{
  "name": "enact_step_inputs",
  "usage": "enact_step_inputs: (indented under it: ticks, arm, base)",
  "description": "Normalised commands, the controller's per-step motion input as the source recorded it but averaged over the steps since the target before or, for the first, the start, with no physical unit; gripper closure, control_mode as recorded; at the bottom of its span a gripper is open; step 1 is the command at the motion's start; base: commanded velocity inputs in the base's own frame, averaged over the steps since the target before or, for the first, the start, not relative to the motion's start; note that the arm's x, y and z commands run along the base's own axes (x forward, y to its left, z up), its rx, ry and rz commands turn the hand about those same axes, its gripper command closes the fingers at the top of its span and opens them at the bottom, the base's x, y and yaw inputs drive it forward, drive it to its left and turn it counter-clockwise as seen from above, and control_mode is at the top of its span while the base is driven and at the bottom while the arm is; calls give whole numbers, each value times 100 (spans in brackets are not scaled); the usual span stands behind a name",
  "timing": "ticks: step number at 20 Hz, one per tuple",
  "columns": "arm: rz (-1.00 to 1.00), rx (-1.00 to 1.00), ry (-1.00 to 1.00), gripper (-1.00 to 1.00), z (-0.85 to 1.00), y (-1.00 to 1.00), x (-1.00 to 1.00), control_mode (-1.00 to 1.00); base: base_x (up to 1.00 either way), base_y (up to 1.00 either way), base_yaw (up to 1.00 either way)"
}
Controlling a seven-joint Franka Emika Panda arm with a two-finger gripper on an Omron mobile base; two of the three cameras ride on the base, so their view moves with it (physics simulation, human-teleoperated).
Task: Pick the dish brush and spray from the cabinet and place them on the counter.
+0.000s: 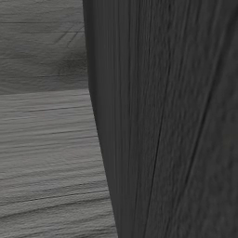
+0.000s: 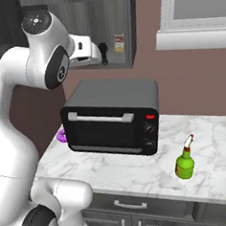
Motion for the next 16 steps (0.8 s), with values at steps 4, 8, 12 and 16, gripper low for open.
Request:
enact_step_inputs:
  ticks: [4, 8, 12, 16]
  arm:
    - [0, -4, 0, -100, -3, 0, 27, -100]
    - [0, -5, 0, -100, -7, 0, 28, -100]
    - [0, -5, 0, -100, 0, 0, 27, -100]
    - [0, -3, 0, -100, 0, 0, 29, -100]
  base:
    - [0, 0, 0]
    - [0, 0, 0]
    - [0, 0, 0]
    - [0, 0, 0]
